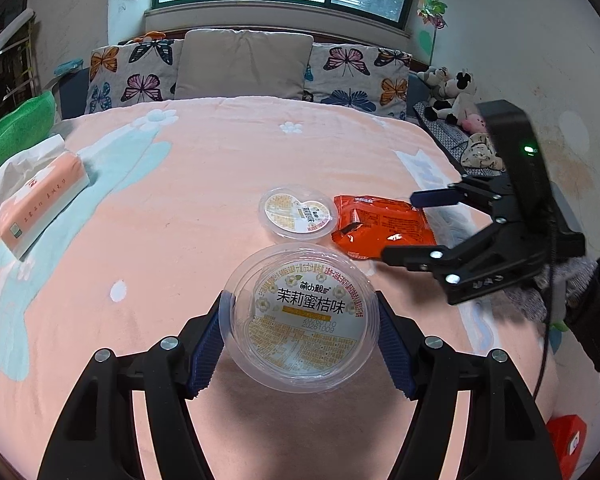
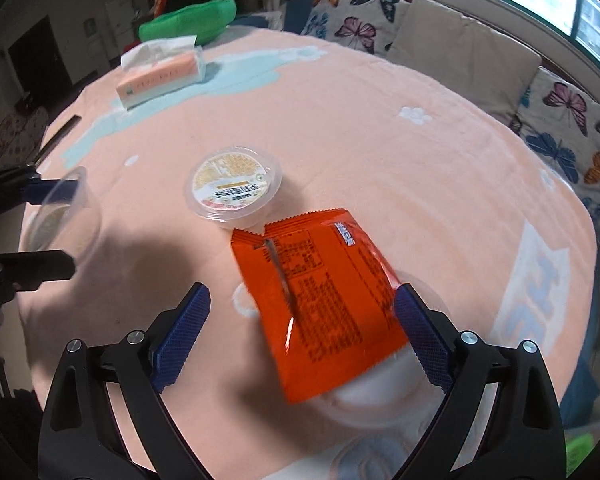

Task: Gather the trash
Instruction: 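Grasp the orange snack packet with the right tool while the left tool holds the dessert cup, then drop the orange packet into the green basket with the right tool while the left tool carries the dessert cup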

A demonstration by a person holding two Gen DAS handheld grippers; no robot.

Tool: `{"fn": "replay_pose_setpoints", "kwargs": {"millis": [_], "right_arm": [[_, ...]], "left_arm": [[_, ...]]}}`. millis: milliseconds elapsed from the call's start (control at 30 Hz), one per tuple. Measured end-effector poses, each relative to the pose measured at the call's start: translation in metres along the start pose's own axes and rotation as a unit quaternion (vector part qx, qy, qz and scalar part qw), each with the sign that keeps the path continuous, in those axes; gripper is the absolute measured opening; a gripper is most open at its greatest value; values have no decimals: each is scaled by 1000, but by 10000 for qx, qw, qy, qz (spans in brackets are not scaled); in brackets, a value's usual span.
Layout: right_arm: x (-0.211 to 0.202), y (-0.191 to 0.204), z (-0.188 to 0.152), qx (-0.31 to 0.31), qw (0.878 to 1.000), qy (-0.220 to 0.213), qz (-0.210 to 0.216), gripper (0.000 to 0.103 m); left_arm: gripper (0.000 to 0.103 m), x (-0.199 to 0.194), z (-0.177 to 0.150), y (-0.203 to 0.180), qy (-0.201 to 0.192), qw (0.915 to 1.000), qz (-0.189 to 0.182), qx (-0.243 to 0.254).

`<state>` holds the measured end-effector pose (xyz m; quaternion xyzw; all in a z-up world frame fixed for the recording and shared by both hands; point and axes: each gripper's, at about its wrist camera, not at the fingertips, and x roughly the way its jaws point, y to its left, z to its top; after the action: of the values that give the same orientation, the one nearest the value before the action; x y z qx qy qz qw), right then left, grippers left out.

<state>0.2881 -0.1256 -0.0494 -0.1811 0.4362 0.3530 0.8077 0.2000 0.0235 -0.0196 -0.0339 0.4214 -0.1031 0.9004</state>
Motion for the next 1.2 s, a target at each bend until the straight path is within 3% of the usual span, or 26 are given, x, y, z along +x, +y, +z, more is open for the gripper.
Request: {"fn": "replay_pose_setpoints", "kwargs": {"millis": [400, 733, 967, 1200], "right_arm": [[30, -9, 9, -199, 9995, 232, 65, 93], [24, -11, 8, 20, 9999, 95, 141, 93], [22, -11, 6, 113, 9999, 45, -81, 73], [1, -5, 1, 182, 9993, -247, -234, 70]], "left_arm": [[66, 11, 2, 5, 86, 9999, -43, -71], [66, 15, 2, 7, 132, 9999, -58, -95], [66, 15, 0, 6, 125, 9998, -62, -112], [66, 7, -2, 4, 48, 9999, -83, -111]]}}
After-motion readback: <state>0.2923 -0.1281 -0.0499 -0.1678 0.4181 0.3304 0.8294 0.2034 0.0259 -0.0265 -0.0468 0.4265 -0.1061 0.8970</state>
